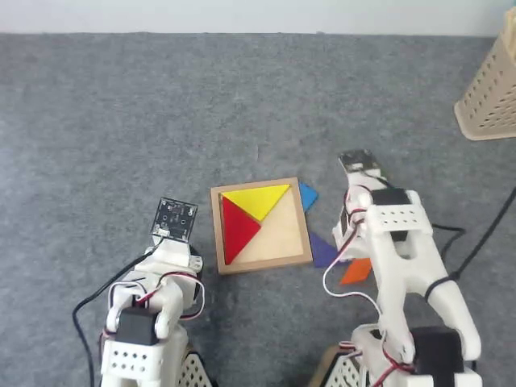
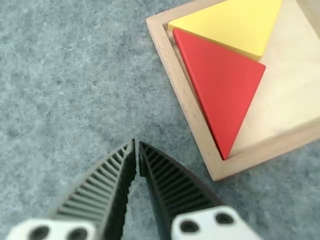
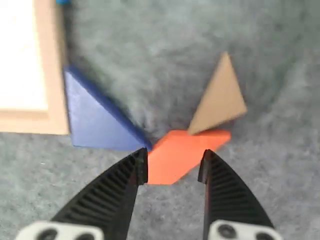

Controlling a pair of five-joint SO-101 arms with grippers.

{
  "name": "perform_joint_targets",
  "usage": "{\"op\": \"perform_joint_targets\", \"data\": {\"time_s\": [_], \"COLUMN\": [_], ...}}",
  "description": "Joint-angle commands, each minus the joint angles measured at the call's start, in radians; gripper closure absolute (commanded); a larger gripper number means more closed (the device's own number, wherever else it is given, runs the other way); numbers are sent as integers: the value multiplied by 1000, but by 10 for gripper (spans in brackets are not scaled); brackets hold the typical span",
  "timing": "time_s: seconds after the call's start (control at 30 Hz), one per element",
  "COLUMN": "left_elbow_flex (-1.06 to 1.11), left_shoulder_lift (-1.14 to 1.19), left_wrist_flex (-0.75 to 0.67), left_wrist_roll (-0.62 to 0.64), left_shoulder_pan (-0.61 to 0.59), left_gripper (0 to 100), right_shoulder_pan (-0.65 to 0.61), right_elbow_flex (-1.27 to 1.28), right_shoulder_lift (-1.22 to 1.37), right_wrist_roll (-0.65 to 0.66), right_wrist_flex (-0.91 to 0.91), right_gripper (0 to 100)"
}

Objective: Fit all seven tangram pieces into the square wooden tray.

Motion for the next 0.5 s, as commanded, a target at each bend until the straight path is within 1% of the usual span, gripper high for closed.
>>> {"op": "perform_joint_targets", "data": {"time_s": [0.0,0.2,0.47], "left_elbow_flex": [-19,-19,-19], "left_shoulder_lift": [-20,-20,-20], "left_wrist_flex": [6,6,6], "left_wrist_roll": [6,6,6], "left_shoulder_pan": [0,0,0], "left_gripper": [988,988,988], "right_shoulder_pan": [21,19,18], "right_elbow_flex": [38,129,138], "right_shoulder_lift": [-51,-51,-51], "right_wrist_roll": [-51,-103,-110], "right_wrist_flex": [-19,-145,-188], "right_gripper": [820,821,819]}}
